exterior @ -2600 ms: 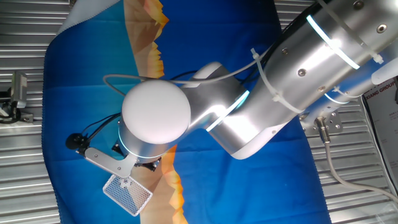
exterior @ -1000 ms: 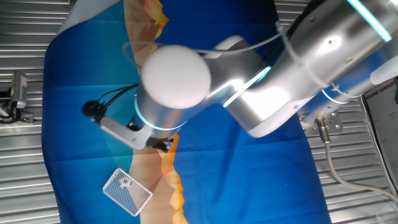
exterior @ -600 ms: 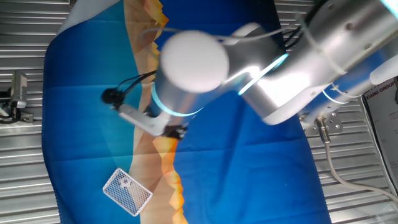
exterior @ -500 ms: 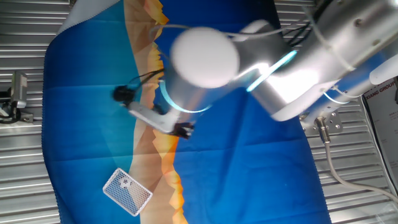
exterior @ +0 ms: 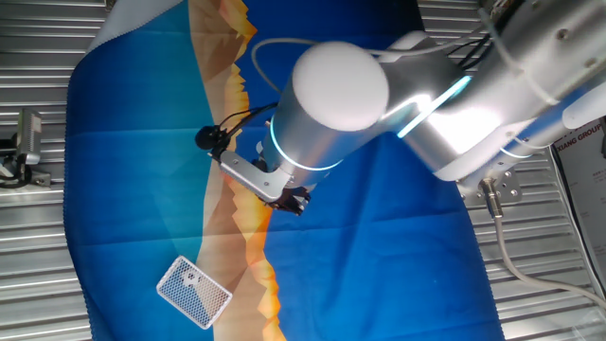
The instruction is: Push the soccer ball into the goal
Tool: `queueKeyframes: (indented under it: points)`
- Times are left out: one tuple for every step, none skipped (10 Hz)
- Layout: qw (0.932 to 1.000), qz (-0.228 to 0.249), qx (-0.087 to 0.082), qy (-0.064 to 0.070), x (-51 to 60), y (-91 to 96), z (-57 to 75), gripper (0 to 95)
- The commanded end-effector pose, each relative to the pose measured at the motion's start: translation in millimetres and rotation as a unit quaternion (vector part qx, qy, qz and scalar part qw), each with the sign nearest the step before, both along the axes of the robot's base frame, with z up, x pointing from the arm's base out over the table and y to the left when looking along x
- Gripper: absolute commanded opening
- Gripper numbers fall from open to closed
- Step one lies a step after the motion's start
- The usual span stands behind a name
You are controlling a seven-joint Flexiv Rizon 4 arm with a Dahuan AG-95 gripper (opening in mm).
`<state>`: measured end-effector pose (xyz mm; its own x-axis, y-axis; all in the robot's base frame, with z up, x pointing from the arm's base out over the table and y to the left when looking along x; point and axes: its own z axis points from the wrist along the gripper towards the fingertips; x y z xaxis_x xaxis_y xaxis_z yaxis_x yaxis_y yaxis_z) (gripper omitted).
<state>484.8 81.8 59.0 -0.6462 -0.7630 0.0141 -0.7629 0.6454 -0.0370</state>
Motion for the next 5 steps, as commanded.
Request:
queueKeyframes:
  points:
    - [1.0000,0.004,0.007,-0.001,0.1,0.8,-0.8,0.0]
    - [0.9999,0.006,0.013,-0.003,0.1,1.2,-0.4,0.0]
    - [0.9998,0.001,0.019,-0.005,0.2,1.4,-0.5,0.0]
    - [0.9997,0.004,0.021,-0.007,0.2,1.4,-0.4,0.0]
    - [0.9998,0.008,0.019,-0.007,-0.2,1.2,-0.1,0.0]
